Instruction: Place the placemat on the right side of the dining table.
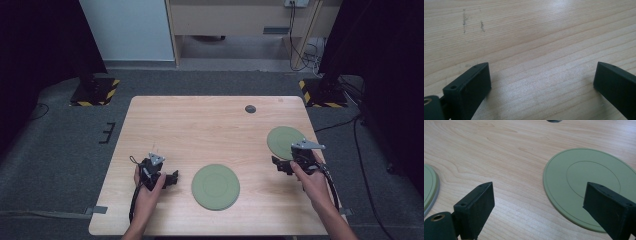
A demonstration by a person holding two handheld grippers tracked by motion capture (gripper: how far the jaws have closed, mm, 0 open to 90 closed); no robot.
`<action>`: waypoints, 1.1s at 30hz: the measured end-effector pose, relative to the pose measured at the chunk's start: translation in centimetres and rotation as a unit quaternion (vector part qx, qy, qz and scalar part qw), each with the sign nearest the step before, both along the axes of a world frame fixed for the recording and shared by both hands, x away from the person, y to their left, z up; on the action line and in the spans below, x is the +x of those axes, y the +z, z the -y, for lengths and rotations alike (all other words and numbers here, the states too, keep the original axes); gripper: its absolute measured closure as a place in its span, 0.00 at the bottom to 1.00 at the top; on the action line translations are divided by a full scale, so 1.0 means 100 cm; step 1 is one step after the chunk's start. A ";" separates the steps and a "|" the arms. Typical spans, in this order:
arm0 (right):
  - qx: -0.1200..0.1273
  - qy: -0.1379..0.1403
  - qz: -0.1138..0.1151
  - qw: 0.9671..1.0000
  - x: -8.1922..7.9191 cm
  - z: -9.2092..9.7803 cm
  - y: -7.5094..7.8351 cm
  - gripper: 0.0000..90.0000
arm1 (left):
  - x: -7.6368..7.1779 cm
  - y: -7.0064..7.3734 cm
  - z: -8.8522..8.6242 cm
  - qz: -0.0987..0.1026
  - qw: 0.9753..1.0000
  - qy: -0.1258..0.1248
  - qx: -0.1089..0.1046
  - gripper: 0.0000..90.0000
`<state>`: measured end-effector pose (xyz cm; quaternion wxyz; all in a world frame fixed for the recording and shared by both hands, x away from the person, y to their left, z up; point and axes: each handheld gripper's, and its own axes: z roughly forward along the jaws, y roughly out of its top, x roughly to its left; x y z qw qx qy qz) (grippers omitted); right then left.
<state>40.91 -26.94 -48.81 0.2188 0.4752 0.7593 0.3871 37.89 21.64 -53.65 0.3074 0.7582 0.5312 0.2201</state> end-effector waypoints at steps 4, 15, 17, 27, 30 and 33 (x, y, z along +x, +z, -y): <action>0.000 0.002 -0.002 1.000 -0.002 -0.002 -0.002 0.11 | 0.000 0.000 0.000 0.000 1.000 0.000 0.000 0.01; -0.011 0.015 -0.009 1.000 -0.008 -0.008 -0.008 0.11 | 0.000 0.000 0.000 0.000 1.000 0.000 0.000 0.01; -0.012 0.019 -0.012 1.000 -0.009 -0.009 -0.009 0.11 | 0.000 0.000 0.000 0.000 1.000 0.000 0.000 0.01; -0.019 0.031 -0.022 0.999 -0.014 -0.017 -0.016 0.11 | 0.000 0.000 0.000 0.000 1.000 0.000 0.000 0.01; -0.019 0.035 -0.023 0.999 -0.014 -0.020 -0.017 0.11 | 0.000 0.000 0.000 0.000 1.000 0.000 0.000 0.01; -0.017 0.038 -0.029 0.999 -0.013 -0.025 -0.019 0.11 | 0.000 0.000 0.000 0.000 1.000 0.000 0.000 0.01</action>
